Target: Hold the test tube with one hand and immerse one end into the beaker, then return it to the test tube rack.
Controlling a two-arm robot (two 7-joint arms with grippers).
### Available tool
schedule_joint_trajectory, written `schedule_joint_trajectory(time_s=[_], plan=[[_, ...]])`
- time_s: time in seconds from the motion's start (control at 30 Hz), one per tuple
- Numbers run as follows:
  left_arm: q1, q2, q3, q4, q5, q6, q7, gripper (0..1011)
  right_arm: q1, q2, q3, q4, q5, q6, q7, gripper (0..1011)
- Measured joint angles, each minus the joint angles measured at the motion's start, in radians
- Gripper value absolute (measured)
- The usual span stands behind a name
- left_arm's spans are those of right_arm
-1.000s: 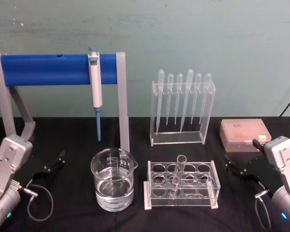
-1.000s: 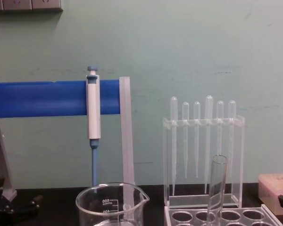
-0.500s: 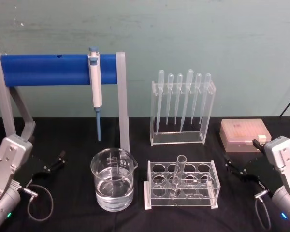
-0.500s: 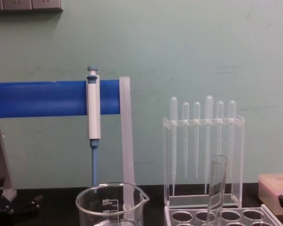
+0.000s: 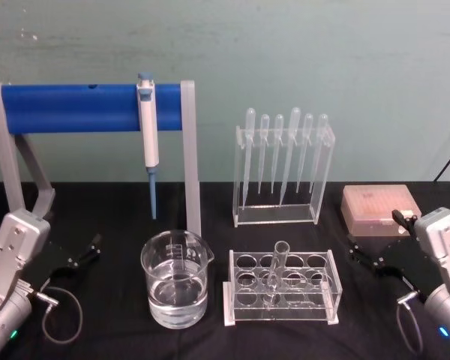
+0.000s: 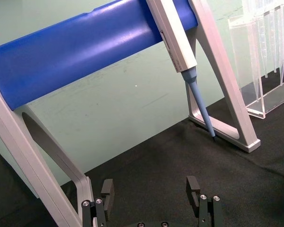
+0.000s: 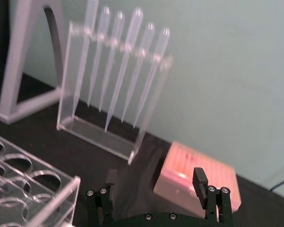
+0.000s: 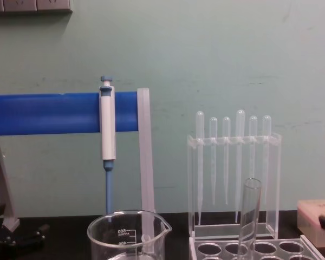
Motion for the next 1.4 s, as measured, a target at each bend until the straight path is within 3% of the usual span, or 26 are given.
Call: schedule_joint_trajectory(time_s=[0.2, 0.4, 0.7, 0.87, 1.07, 1.4], plan=[[0.0, 0.0, 0.0, 0.0, 0.0, 0.0, 0.0, 1000, -0.048, 0.03, 0.043, -0.083, 0.016, -0.032, 0.025, 1002], [0.0, 0.0, 0.0, 0.0, 0.0, 0.0, 0.0, 1000, -0.107, 0.066, 0.09, -0.147, 0.07, -0.075, 0.084, 1002], [0.0, 0.0, 0.0, 0.0, 0.0, 0.0, 0.0, 1000, -0.179, 0.165, 0.121, -0.227, 0.163, -0.118, 0.281, 1002], [0.0, 0.0, 0.0, 0.0, 0.0, 0.0, 0.0, 1000, -0.194, 0.211, 0.103, -0.262, 0.18, -0.119, 0.406, 1002], [0.0, 0.0, 0.0, 0.0, 0.0, 0.0, 0.0, 1000, -0.16, 0.199, 0.059, -0.262, 0.179, -0.113, 0.514, 1000], [0.0, 0.0, 0.0, 0.0, 0.0, 0.0, 0.0, 1000, -0.082, 0.129, 0.018, -0.218, 0.162, -0.081, 0.588, 1002]])
